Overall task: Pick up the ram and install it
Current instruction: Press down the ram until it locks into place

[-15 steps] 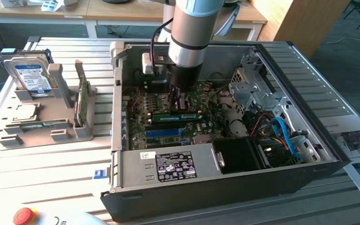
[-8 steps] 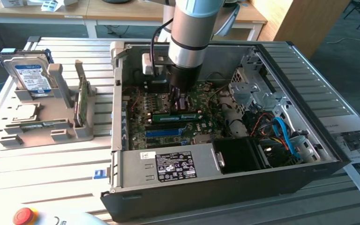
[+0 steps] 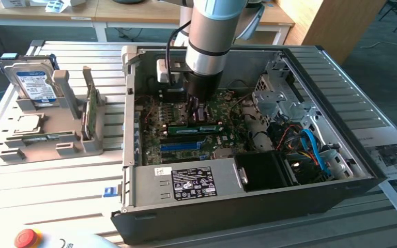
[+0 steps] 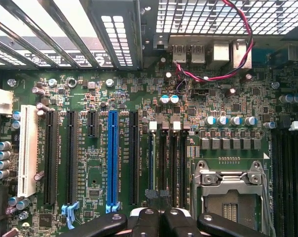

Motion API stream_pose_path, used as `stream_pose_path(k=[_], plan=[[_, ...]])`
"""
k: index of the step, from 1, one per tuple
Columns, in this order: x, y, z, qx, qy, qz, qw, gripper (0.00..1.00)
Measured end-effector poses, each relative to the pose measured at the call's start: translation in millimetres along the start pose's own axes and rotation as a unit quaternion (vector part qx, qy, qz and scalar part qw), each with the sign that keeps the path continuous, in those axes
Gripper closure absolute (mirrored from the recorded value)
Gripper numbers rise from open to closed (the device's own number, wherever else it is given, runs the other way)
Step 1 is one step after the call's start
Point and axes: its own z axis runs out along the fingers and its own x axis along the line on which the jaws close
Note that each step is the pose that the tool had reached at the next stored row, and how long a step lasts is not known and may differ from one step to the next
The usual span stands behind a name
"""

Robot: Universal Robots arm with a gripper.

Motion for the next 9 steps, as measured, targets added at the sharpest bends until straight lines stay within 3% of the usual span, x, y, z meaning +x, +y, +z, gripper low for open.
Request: stream_pose_path(k=[9], plan=[[0.0,0.4,1.0,0.0000,0.0000,0.000,1.0000,0.89]])
